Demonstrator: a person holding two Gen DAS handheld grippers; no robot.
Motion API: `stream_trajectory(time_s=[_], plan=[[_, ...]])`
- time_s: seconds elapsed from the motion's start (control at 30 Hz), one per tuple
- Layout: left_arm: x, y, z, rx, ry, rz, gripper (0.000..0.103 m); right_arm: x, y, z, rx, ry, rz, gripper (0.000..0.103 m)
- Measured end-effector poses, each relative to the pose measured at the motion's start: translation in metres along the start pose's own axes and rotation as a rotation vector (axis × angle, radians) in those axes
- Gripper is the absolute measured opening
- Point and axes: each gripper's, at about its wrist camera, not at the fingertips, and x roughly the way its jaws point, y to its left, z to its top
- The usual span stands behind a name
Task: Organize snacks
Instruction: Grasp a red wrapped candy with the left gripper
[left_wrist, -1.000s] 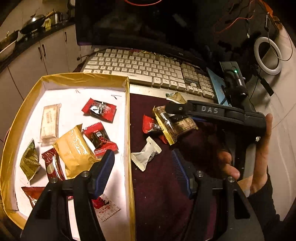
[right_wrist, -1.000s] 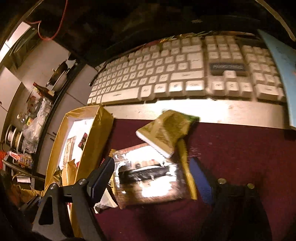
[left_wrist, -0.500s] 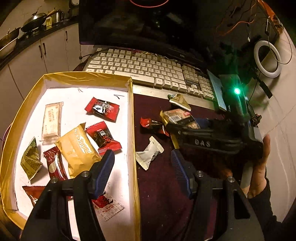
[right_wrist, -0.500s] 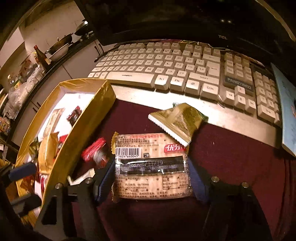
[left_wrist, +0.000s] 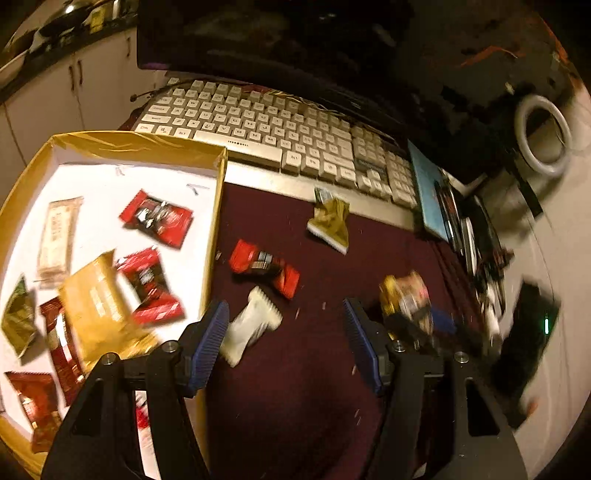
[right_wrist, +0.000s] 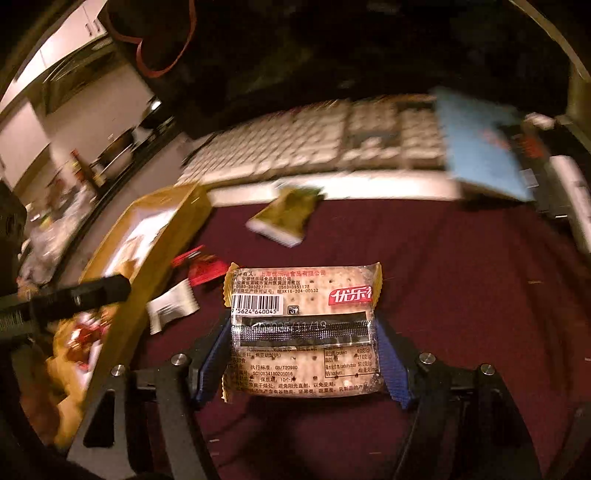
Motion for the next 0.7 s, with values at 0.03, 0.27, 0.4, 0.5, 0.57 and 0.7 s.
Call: stream_trajectory(time_s=[0.03, 0.27, 0.4, 0.5, 0.57, 0.7], plan=[[0.008, -0.002, 0.006, -0.013, 0.010, 0.016, 0.062, -0.001, -0.004, -0.001, 0.021, -0.007, -0.003, 0.073], [0.049, -0.017, 0.028, 0.001, 0.036, 0.177, 0.053, 0.003, -0.015, -0.002, 0.074, -0.030, 0.081, 0.073], [0.069, -0.017, 0.030, -0.011, 0.094, 0.221, 0.037, 0.001, -0.016, -0.006, 0.081, -0.039, 0.090, 0.073], [0.074, -0.022, 0.030, 0.014, 0.082, 0.255, 0.037, -0.003, -0.019, -0.008, 0.095, -0.047, 0.091, 0.073], [0.075, -0.023, 0.028, 0.035, 0.062, 0.270, 0.037, -0.004, -0.019, -0.008, 0.097, -0.048, 0.090, 0.073], [0.074, -0.029, 0.022, 0.092, 0.094, 0.258, 0.038, -0.005, -0.019, -0.008, 0.100, -0.051, 0.091, 0.073]])
